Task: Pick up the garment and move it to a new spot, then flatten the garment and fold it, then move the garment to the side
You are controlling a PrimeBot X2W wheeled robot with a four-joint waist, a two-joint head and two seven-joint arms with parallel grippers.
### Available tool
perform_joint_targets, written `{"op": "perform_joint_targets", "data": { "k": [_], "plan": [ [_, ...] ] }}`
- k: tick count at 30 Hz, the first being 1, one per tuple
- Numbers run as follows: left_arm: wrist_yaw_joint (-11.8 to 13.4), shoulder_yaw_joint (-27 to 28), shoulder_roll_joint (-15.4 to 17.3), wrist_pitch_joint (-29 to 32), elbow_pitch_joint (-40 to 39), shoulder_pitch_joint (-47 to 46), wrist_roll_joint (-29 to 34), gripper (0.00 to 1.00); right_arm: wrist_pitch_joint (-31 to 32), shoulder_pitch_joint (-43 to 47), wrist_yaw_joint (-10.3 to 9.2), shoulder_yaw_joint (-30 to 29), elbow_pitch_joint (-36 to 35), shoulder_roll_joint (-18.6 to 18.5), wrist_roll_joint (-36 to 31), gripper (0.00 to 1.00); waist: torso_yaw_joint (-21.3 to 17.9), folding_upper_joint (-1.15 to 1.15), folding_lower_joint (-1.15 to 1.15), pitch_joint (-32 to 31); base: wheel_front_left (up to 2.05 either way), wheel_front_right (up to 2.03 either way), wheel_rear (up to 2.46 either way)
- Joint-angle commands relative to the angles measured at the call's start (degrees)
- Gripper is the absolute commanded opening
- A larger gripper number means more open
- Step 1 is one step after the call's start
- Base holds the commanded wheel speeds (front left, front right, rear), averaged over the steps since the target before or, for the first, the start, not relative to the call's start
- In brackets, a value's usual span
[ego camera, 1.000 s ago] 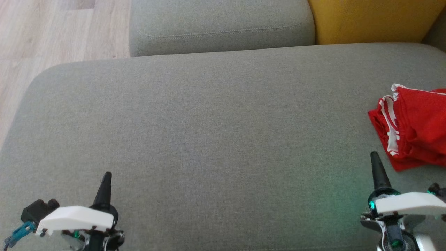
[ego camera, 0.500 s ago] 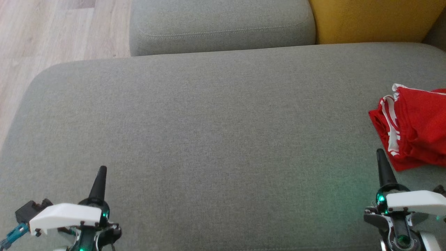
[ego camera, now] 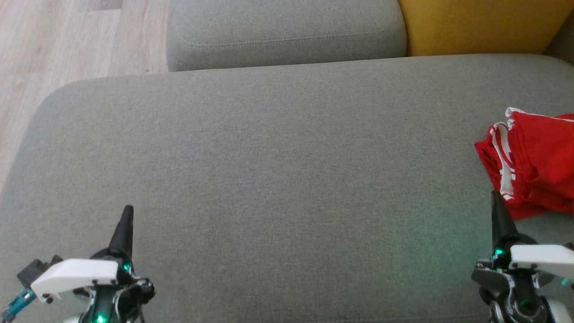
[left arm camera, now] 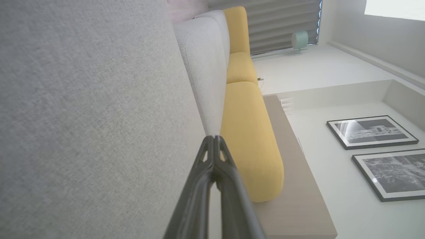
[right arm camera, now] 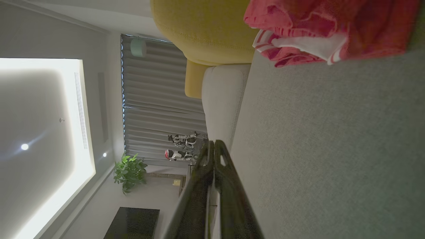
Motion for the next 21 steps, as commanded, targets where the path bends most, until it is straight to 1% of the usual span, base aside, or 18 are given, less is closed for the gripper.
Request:
{"op": "perform_joint_targets", "data": {
  "k": [1, 14, 21],
  "plan": [
    [-0.8, 2.6, 0.3, 0.5, -1.6, -3.6, -1.3, 0.0, 0.2, -3.1, -0.04, 0.8, -1.7, -0.9, 1.7, 0.0, 0.0, 0.0, 0.0, 0.0, 0.0, 0.0, 0.0],
    [-2.8, 5.3, -1.0, 2.6, -0.9, -4.8, -9.1, 0.0, 0.6, -4.2, -0.04, -0.1, -0.6, -0.9, 10.6, 0.0, 0.0, 0.0, 0.0, 0.1, 0.0, 0.0, 0.0],
    [-2.8, 5.5, -1.1, 2.8, -0.9, -4.9, -9.2, 0.0, 0.7, -4.2, -0.04, -0.2, -0.6, -0.8, 10.7, 0.0, 0.0, 0.0, 0.0, 0.1, 0.0, 0.0, 0.0]
  ]
}}
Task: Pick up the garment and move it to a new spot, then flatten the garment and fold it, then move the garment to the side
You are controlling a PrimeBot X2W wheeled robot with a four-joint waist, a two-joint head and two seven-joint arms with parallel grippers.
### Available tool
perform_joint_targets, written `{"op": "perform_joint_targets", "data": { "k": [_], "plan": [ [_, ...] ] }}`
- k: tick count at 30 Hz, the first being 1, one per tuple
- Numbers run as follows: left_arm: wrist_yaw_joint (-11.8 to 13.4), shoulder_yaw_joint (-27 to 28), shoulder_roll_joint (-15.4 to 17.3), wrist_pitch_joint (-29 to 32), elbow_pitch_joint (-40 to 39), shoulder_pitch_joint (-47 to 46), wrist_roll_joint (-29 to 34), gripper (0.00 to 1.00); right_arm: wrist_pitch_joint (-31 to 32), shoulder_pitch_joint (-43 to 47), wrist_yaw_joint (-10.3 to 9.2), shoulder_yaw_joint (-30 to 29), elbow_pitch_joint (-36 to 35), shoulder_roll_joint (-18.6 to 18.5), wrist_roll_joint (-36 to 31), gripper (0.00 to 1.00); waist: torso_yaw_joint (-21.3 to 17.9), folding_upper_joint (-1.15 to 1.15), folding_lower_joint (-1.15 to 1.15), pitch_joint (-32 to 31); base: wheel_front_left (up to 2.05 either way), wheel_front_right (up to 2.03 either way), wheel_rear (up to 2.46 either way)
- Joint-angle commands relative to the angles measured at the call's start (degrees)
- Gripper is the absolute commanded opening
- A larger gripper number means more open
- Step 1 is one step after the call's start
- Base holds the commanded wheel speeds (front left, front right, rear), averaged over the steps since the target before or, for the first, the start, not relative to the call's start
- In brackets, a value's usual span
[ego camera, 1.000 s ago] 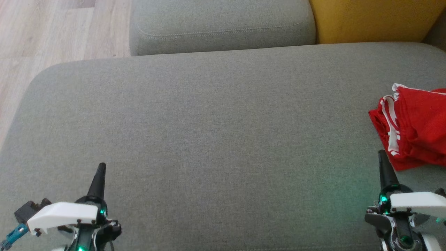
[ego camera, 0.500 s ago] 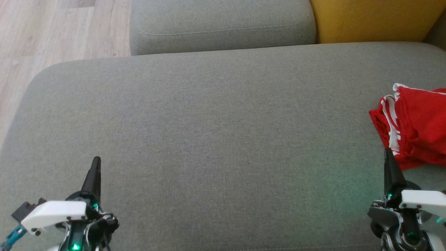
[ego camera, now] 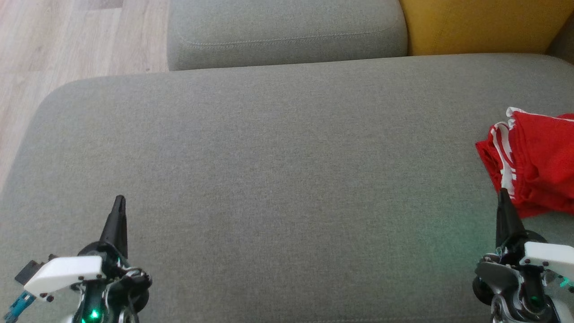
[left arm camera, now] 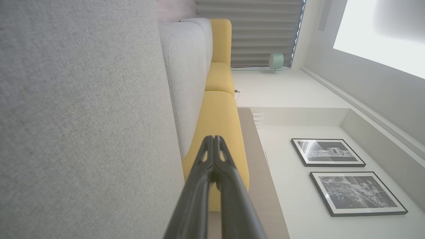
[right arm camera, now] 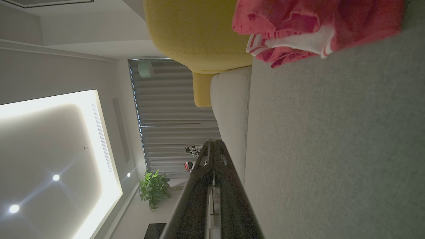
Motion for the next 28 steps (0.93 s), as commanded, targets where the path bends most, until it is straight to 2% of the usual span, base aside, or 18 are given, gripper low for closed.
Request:
{"op": "perform_joint_targets", "data": {
  "k": [1, 28],
  "plan": [
    [-0.4, 2.3, 0.5, 0.5, -1.5, -3.1, -0.1, 0.0, 0.3, -3.0, -0.04, 0.9, -1.8, -0.8, 0.4, 0.0, 0.0, 0.0, 0.0, 0.0, 0.0, 0.0, 0.0],
    [-0.4, 2.7, 0.2, 0.8, -1.5, -3.2, 0.2, 0.0, 0.6, -3.0, -0.04, 0.6, -1.7, -0.6, 0.2, 0.0, 0.0, 0.0, 0.0, 0.0, 0.0, 0.0, 0.0]
  ]
}}
